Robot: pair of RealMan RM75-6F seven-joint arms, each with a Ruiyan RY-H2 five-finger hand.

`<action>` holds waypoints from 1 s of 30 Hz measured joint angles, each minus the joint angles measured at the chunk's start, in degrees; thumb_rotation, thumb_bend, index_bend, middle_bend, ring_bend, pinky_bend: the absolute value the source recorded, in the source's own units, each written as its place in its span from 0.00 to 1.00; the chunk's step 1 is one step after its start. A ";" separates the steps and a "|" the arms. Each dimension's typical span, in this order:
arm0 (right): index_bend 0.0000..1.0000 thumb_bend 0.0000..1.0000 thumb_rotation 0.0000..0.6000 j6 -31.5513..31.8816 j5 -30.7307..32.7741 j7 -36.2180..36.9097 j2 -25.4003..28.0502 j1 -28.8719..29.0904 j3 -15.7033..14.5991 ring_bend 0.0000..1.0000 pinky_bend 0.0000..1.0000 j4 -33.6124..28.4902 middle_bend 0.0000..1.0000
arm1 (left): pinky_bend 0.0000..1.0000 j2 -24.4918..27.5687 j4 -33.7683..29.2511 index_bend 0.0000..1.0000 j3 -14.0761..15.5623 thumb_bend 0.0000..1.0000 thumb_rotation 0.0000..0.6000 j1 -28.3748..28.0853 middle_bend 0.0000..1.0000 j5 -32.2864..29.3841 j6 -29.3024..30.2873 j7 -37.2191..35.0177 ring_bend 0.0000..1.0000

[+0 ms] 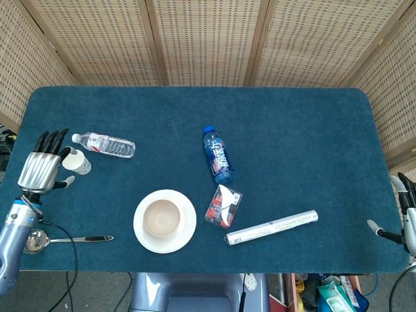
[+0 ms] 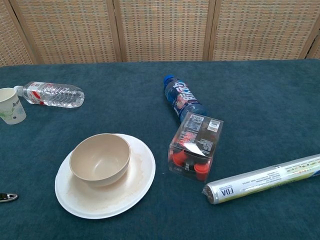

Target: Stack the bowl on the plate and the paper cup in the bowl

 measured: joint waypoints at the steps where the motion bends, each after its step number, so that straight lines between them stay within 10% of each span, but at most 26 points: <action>1: 0.01 0.14 1.00 -0.01 -0.01 -0.09 0.00 0.01 -0.01 0.00 0.00 -0.04 0.00 | 0.00 -0.08 1.56 0.37 -0.40 0.23 1.00 0.02 0.00 -1.36 -1.12 -0.39 0.00; 13: 0.01 0.14 1.00 -0.23 -0.15 -0.57 -0.15 0.22 -0.10 0.00 0.00 -0.19 0.00 | 0.00 -3.39 14.12 0.39 -1.26 0.27 1.00 0.51 0.00 -8.54 -11.03 -3.83 0.00; 30: 0.01 0.14 1.00 -0.14 -0.13 0.32 -0.05 0.16 -0.08 0.00 0.00 0.02 0.00 | 0.00 -6.89 15.23 0.44 -1.14 0.30 1.00 -1.13 0.00 -6.71 -12.98 -3.07 0.00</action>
